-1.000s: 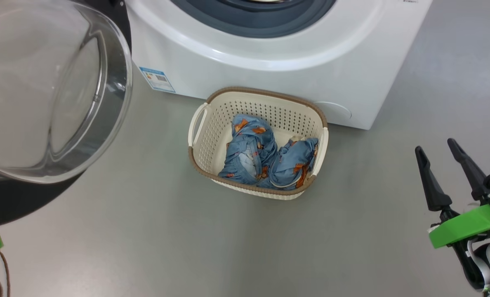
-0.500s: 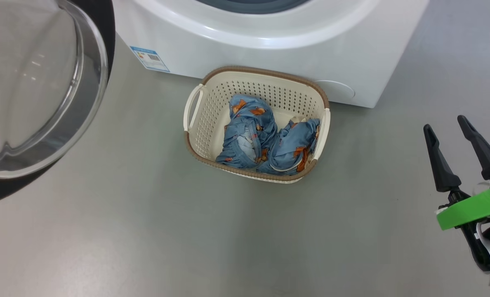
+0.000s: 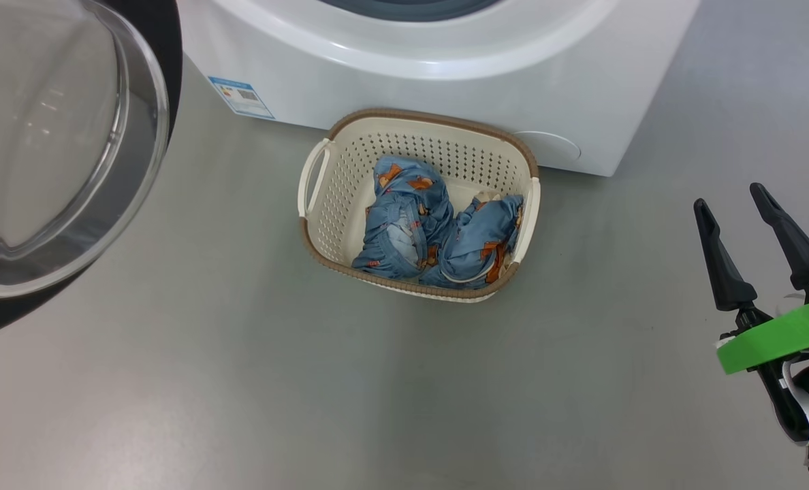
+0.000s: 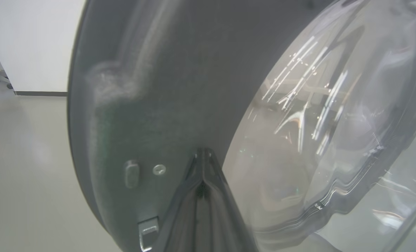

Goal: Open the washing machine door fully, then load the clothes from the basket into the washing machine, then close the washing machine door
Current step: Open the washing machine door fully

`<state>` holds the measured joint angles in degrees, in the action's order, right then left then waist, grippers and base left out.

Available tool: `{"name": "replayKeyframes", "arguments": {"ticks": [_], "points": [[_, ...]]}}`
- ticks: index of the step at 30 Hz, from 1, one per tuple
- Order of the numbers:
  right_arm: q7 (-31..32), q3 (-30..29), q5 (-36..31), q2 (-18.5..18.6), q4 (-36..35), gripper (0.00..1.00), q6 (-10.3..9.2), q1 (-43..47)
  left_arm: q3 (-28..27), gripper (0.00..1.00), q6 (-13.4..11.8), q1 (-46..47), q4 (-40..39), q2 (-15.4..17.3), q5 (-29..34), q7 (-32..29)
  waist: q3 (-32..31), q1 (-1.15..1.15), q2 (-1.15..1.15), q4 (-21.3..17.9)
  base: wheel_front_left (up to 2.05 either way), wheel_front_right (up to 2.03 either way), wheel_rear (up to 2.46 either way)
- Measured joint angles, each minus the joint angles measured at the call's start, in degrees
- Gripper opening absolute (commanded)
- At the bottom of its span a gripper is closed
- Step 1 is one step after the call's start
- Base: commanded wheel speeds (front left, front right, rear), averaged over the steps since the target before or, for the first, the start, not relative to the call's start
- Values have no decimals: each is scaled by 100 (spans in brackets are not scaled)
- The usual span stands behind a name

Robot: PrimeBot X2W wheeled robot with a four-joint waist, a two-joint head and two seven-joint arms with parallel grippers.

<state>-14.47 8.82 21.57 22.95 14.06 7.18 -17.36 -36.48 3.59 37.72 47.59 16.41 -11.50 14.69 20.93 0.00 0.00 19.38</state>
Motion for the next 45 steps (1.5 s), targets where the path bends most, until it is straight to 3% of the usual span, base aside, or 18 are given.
{"name": "replayKeyframes", "arguments": {"ticks": [11,14,16,17,18,22,28,45], "points": [[0,30,1,-135,56,100,0,32,-101,0,303,-424,-771,-586,38,0,-321,0,0,15,0,0,0],[0,31,1,-152,71,100,0,63,-66,28,353,-708,-973,-747,82,0,-437,0,0,15,0,0,0],[0,35,1,-177,76,100,0,98,-31,62,354,-890,-1135,-838,116,0,-519,0,0,9,0,0,0],[0,34,2,-193,76,100,0,139,2,85,365,-973,-1205,-879,118,0,-560,0,0,5,0,0,0],[0,34,2,-216,89,100,0,172,44,100,371,-1058,-1260,-909,118,0,-603,0,0,-1,0,0,0],[0,38,9,-293,99,100,0,296,220,100,378,-1350,-1486,-1059,100,0,-777,0,0,-25,0,0,0],[0,16,11,-371,105,100,1,415,920,100,379,-1871,-1851,-1087,-151,0,-1000,0,0,-119,0,0,0],[0,-146,10,-660,100,100,4,640,2475,100,393,-2769,-2843,-835,-479,0,-1256,0,0,-957,0,0,0]]}}
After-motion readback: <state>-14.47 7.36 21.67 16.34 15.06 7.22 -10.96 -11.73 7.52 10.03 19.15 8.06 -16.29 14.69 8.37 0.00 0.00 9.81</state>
